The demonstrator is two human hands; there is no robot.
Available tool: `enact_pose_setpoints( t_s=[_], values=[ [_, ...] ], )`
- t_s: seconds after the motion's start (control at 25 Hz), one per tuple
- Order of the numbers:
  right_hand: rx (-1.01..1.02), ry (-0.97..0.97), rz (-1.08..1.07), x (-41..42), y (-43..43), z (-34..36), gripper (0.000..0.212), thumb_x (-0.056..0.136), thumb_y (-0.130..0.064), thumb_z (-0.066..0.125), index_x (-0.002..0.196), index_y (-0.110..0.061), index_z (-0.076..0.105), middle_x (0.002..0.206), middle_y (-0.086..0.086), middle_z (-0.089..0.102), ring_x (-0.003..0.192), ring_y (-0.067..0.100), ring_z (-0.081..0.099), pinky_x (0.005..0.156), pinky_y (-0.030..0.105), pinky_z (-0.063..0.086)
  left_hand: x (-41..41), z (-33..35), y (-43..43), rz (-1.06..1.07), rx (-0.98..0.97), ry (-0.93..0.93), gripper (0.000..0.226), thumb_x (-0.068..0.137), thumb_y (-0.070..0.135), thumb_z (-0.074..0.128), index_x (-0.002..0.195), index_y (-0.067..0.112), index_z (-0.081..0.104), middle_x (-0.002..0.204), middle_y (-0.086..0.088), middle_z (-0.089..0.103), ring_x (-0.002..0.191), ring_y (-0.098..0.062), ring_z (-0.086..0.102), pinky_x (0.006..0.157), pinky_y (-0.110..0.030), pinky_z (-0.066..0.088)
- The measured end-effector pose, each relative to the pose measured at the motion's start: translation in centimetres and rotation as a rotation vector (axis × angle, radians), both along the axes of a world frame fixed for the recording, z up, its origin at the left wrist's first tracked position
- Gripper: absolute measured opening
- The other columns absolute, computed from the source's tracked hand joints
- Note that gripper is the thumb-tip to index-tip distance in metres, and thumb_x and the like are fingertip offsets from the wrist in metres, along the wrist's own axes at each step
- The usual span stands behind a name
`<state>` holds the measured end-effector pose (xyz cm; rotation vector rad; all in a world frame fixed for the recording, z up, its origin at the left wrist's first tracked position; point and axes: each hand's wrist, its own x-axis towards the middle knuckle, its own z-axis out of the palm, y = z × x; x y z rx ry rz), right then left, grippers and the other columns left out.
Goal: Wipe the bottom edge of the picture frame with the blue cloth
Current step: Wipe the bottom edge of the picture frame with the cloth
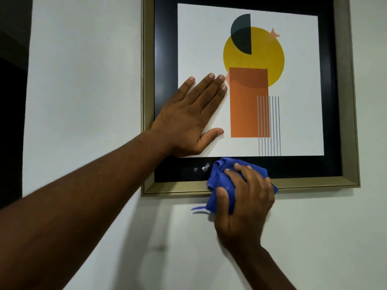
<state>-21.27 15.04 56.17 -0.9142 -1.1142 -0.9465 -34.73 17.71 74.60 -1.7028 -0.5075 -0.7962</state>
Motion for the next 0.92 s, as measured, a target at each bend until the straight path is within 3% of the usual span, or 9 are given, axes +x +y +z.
enact_pose_setpoints(
  t_s=[0.08,0.24,0.4,0.56,0.72,0.92],
  values=[
    [-0.011,0.114,-0.017,-1.7,0.2,1.0,0.037,0.097,-0.039,0.04,0.12,-0.015,0.057,0.13,0.008,0.06,0.128,0.026,0.045,0.11,0.055,0.031,-0.1,0.1,-0.1,-0.014,-0.012,-0.001,0.083,0.092,0.06,0.021,0.154,0.007,0.005,0.165,-0.013,0.005,0.153,-0.027,0.002,0.125,-0.05,0.01],
    [-0.047,-0.2,-0.058,0.1,-0.1,-0.5,0.041,0.1,-0.041,0.033,0.125,-0.017,0.053,0.132,0.009,0.06,0.131,0.026,0.045,0.115,0.05,0.027,-0.3,0.1,-0.1,-0.017,-0.013,-0.006,0.082,0.092,0.059,0.02,0.154,0.007,0.006,0.165,-0.013,0.006,0.153,-0.027,0.003,0.125,-0.049,0.01],
    [-0.041,0.034,-0.049,-2.0,0.0,0.9,0.039,0.098,-0.039,0.036,0.12,-0.014,0.056,0.129,0.008,0.06,0.127,0.027,0.046,0.113,0.051,0.029,-0.4,0.1,0.0,-0.022,-0.017,-0.02,0.08,0.093,0.058,0.02,0.154,0.007,0.006,0.165,-0.012,0.005,0.153,-0.026,0.003,0.125,-0.048,0.01],
    [-0.054,-0.238,-0.039,-0.8,-0.2,-0.3,0.043,0.1,-0.041,0.033,0.124,-0.015,0.055,0.133,0.008,0.06,0.132,0.026,0.046,0.116,0.048,0.026,-0.4,0.1,0.0,-0.015,-0.027,-0.012,0.078,0.094,0.056,0.018,0.154,0.007,0.006,0.165,-0.012,0.005,0.153,-0.026,0.003,0.125,-0.048,0.009],
    [-0.054,-0.002,-0.039,-3.2,-0.1,0.6,0.041,0.097,-0.041,0.036,0.123,-0.016,0.056,0.13,0.008,0.061,0.127,0.028,0.048,0.112,0.052,0.03,-0.3,0.1,0.0,-0.01,-0.026,-0.016,0.078,0.094,0.055,0.019,0.154,0.007,0.006,0.165,-0.012,0.006,0.153,-0.026,0.003,0.125,-0.048,0.009],
    [-0.128,-0.275,-0.03,-7.9,0.3,0.1,0.039,0.097,-0.044,0.04,0.126,-0.023,0.055,0.13,0.003,0.062,0.128,0.023,0.05,0.115,0.043,0.026,-0.4,0.1,0.2,-0.011,-0.012,-0.008,0.076,0.095,0.054,0.019,0.154,0.007,0.007,0.165,-0.013,0.007,0.152,-0.027,0.004,0.125,-0.048,0.009]
  ],
)
